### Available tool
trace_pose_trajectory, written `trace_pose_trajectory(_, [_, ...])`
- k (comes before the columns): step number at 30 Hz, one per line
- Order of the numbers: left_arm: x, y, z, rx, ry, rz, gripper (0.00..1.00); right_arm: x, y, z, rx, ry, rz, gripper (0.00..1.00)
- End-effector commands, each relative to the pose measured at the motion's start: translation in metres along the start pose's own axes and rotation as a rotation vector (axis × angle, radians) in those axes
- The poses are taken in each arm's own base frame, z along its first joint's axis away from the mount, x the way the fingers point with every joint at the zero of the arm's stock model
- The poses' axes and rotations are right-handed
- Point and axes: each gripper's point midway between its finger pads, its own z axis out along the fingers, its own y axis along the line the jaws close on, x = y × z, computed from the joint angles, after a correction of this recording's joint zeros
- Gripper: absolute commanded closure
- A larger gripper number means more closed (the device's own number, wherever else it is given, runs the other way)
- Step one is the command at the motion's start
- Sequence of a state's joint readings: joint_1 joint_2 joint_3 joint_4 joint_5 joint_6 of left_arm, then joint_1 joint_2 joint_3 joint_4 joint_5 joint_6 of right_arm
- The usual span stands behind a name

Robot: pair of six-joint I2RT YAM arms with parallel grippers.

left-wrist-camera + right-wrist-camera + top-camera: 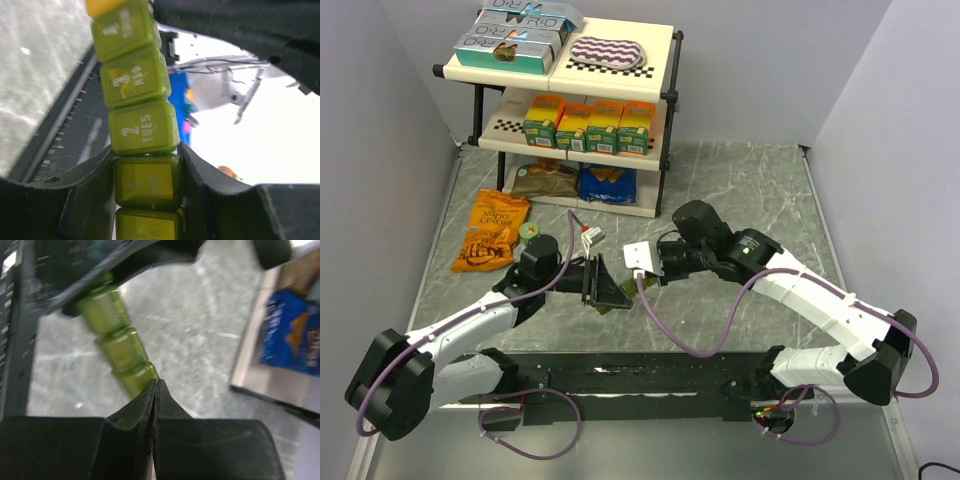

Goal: Sort the pills into containers

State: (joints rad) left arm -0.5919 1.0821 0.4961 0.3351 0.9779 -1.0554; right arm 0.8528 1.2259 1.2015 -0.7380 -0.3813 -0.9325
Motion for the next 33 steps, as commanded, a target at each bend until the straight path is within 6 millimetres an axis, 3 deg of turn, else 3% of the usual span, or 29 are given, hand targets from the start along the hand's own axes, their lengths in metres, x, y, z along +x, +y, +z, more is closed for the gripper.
trace_pose_trajectory(1, [0.013,-0.092,-0.019,0.341,0.098,0.366,0.99,0.014,-0.008,0.013,0.046,0.049,0.020,1.00])
trace_pose_trajectory(6, [0.011,-0.091,-0.017,0.330,0.113,0.362,0.99,0.013,-0.008,0.014,0.050,0.042,0.022,1.00])
trace_pose_trajectory(9, [0.007,-0.077,-0.011,0.254,0.130,0.344,0.99,0.008,-0.008,0.011,0.044,0.028,0.024,1.00])
trace_pose_trajectory(10, [0.008,-0.059,-0.008,0.185,0.138,0.330,0.99,0.005,-0.006,0.009,0.037,0.019,0.030,1.00])
trace_pose_trajectory(12, [0.002,-0.050,-0.005,0.123,0.143,0.321,0.99,0.000,-0.005,0.007,0.026,0.003,0.044,1.00])
trace_pose_trajectory(13, [-0.004,-0.037,-0.002,0.071,0.125,0.383,0.99,-0.005,-0.006,0.002,0.021,-0.015,0.063,1.00])
trace_pose_trajectory(15, [-0.003,-0.013,-0.003,-0.054,0.156,0.313,0.99,-0.012,-0.009,-0.006,0.024,-0.043,0.089,1.00])
trace_pose_trajectory(16, [-0.003,-0.003,-0.003,-0.094,0.167,0.360,0.99,-0.023,-0.016,-0.015,0.034,-0.070,0.106,0.98])
trace_pose_trajectory(19, [-0.005,0.020,-0.007,-0.214,0.182,0.374,0.99,-0.033,-0.020,-0.033,0.012,-0.118,0.147,0.78])
trace_pose_trajectory(20, [-0.007,0.026,-0.010,-0.255,0.184,0.372,0.99,-0.035,-0.013,-0.036,-0.027,-0.134,0.159,0.64])
trace_pose_trajectory(23, [-0.012,0.035,-0.013,-0.313,0.184,0.429,0.99,-0.043,-0.001,-0.044,-0.075,-0.173,0.159,0.39])
trace_pose_trajectory(27, [-0.013,0.033,-0.013,-0.332,0.188,0.502,0.99,-0.043,0.023,-0.041,-0.179,-0.211,0.103,0.24])
trace_pose_trajectory(29, [-0.012,0.028,-0.011,-0.316,0.196,0.522,0.99,-0.034,0.036,-0.034,-0.214,-0.211,0.076,0.21])
trace_pose_trajectory(33, [-0.005,0.021,-0.004,-0.294,0.227,0.561,0.99,-0.017,0.041,-0.018,-0.230,-0.185,0.031,0.20])
